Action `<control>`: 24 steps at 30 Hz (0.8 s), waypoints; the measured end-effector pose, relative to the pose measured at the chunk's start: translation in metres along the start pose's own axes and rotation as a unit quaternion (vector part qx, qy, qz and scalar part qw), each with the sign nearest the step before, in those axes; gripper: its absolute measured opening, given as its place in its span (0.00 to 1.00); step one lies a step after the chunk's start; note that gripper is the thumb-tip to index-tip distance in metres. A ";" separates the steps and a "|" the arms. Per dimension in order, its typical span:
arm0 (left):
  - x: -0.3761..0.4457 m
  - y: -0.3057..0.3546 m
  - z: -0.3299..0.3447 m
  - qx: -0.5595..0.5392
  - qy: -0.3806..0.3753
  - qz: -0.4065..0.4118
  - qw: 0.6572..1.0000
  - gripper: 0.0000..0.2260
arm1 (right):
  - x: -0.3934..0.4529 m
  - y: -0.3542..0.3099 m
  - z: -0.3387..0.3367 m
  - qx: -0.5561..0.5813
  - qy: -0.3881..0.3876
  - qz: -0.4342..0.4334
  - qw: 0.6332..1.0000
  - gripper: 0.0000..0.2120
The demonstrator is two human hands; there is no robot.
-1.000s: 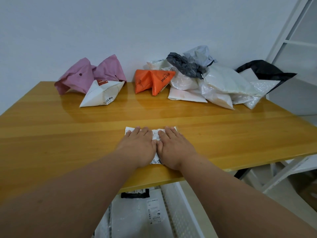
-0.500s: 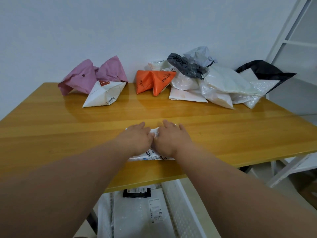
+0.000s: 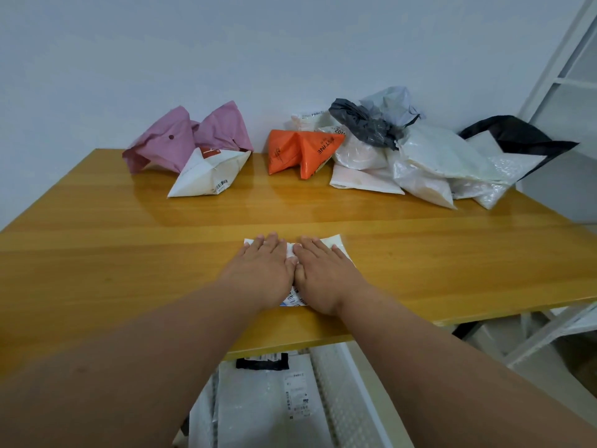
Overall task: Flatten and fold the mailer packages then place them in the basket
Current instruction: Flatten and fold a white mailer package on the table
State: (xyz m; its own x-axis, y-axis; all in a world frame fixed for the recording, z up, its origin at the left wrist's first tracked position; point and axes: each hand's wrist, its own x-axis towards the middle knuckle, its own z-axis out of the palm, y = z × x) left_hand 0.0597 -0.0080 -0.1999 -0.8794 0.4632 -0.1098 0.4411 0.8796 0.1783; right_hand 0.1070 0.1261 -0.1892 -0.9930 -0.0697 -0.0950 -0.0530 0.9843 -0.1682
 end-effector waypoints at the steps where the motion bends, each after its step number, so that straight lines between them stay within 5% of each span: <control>1: 0.000 0.000 -0.001 0.000 -0.002 0.000 1.000 0.26 | 0.000 0.000 0.000 0.000 -0.001 0.000 1.000 0.25; 24: -0.002 0.001 -0.003 -0.012 -0.019 -0.001 1.000 0.26 | 0.003 0.001 0.000 -0.010 -0.031 0.008 0.999 0.26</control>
State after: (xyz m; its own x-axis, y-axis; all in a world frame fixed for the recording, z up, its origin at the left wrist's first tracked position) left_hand 0.0611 -0.0085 -0.1962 -0.8730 0.4650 -0.1472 0.4338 0.8782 0.2016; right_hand 0.1039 0.1263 -0.1900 -0.9852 -0.0635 -0.1591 -0.0399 0.9883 -0.1470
